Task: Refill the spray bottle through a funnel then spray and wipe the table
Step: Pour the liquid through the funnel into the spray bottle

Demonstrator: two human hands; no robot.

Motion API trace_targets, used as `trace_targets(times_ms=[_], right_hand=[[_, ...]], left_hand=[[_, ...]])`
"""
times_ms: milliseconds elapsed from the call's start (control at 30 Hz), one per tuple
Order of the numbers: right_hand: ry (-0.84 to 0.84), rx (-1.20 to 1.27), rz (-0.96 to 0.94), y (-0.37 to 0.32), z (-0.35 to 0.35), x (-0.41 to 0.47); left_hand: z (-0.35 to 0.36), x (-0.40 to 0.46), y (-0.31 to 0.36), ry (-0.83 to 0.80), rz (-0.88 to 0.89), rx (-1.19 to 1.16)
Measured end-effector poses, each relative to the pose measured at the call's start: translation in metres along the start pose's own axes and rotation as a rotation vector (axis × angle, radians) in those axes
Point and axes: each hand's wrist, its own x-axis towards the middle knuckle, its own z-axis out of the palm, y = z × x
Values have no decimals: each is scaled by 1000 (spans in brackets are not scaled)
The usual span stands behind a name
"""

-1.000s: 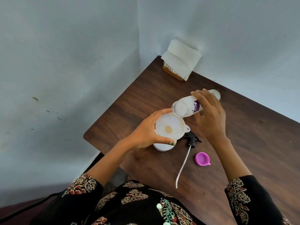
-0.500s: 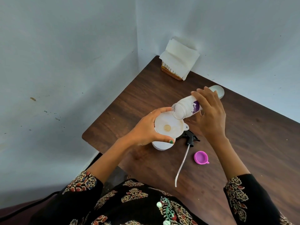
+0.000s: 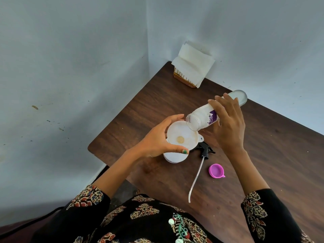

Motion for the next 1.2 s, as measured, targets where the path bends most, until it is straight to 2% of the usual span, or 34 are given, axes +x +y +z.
trace_targets(times_ms=[133, 233, 300, 933, 1200], right_hand=[[29, -22, -26, 5, 4, -1], [42, -36, -37, 8, 7, -3], [41, -43, -40, 8, 8, -3], [42, -35, -41, 2, 1, 1], [92, -18, -46, -5, -5, 5]], left_hand=[[-6, 3, 1, 53, -36, -247], [-10, 6, -1, 187, -60, -172], [-10, 7, -1, 218, -80, -126], [-10, 9, 3, 273, -117, -87], [-10, 10, 2, 277, -105, -83]])
